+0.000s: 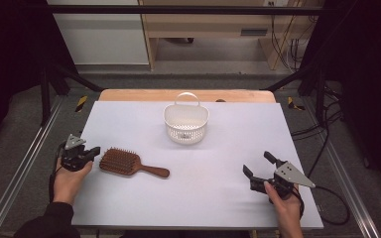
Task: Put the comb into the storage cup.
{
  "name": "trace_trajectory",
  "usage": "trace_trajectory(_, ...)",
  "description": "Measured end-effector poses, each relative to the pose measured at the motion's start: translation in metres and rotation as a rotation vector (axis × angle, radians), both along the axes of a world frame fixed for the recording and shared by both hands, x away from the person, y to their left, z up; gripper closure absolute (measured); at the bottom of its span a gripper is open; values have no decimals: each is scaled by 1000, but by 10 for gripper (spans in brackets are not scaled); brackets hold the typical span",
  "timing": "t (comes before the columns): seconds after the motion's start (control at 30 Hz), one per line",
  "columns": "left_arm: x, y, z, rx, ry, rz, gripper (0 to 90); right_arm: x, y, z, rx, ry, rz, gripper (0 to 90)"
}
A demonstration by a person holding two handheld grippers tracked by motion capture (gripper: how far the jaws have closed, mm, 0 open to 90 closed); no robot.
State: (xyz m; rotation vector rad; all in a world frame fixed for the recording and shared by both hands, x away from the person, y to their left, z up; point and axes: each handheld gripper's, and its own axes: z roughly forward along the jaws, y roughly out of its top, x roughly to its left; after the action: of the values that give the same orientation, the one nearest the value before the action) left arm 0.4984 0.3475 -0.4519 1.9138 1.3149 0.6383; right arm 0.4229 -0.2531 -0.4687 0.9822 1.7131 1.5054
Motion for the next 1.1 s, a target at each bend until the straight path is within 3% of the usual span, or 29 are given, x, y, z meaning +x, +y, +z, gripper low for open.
trace_trajectory(0.07,1,-1,-3,28,13,7,899,0,0,0,0,-1,1,89)
trace_trajectory(0.23,-1,7,-10,4,30,31,898,0,0,0,-4,1,7,89)
trace_trajectory(0.33,-1,6,-13,21,45,6,899,0,1,0,-4,3,8,89)
trace_trajectory(0.47,1,5,-15,2,60,-6,899,0,2,0,-6,5,12,89)
trace_trajectory(0.63,3,2,-17,17,85,-16,898,0,2,0,-6,4,15,88)
trace_trajectory(0.97,1,-4,-20,1,92,-38,898,-1,4,0,-11,4,22,89)
trace_trajectory(1.1,2,-15,-21,21,96,-64,898,-2,6,1,-23,4,31,87)
